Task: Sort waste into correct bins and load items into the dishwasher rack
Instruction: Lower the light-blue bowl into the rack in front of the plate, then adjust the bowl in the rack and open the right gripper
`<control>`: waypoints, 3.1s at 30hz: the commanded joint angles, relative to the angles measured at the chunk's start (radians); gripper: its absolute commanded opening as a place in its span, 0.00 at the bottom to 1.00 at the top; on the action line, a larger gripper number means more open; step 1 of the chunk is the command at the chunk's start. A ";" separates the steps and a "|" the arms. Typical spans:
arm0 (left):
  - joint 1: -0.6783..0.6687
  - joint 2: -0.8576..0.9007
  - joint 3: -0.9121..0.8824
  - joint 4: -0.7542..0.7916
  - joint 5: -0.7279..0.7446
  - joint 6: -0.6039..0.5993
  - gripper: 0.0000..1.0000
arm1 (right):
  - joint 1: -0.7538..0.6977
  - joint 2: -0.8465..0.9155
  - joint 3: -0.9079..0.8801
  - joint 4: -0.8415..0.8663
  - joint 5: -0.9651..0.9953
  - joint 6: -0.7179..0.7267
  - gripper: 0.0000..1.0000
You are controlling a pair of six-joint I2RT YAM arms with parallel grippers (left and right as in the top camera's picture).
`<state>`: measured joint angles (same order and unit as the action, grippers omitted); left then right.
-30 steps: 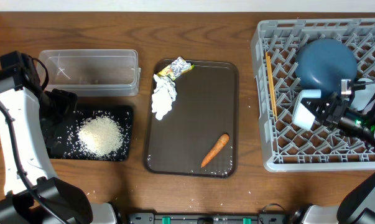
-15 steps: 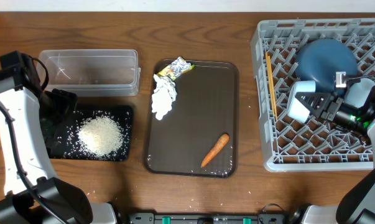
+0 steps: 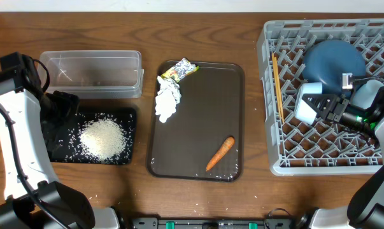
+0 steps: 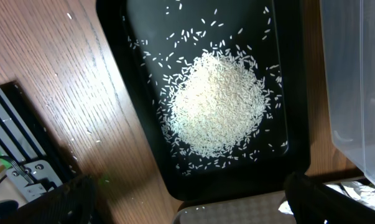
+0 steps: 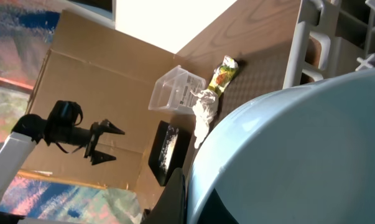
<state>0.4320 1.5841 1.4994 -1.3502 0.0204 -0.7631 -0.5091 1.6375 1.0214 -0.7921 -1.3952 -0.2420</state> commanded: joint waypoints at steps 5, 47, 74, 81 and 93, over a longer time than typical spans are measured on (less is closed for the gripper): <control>0.003 0.010 0.009 -0.003 -0.005 -0.009 0.99 | 0.014 0.037 -0.003 0.006 -0.071 0.003 0.01; 0.003 0.010 0.009 -0.003 -0.005 -0.009 0.99 | -0.021 -0.296 0.128 -0.166 0.660 0.459 0.93; 0.003 0.010 0.009 -0.003 -0.005 -0.009 0.99 | 0.246 -0.624 0.173 -0.277 0.824 0.582 0.74; 0.003 0.010 0.009 -0.003 -0.005 -0.009 0.99 | 0.498 -0.623 0.170 -0.263 1.042 0.747 0.77; 0.003 0.010 0.009 -0.003 -0.005 -0.009 0.99 | 0.935 -0.466 0.169 -0.238 1.378 1.010 0.89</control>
<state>0.4320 1.5841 1.4994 -1.3499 0.0204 -0.7631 0.3531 1.1206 1.1774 -1.0325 -0.1303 0.6491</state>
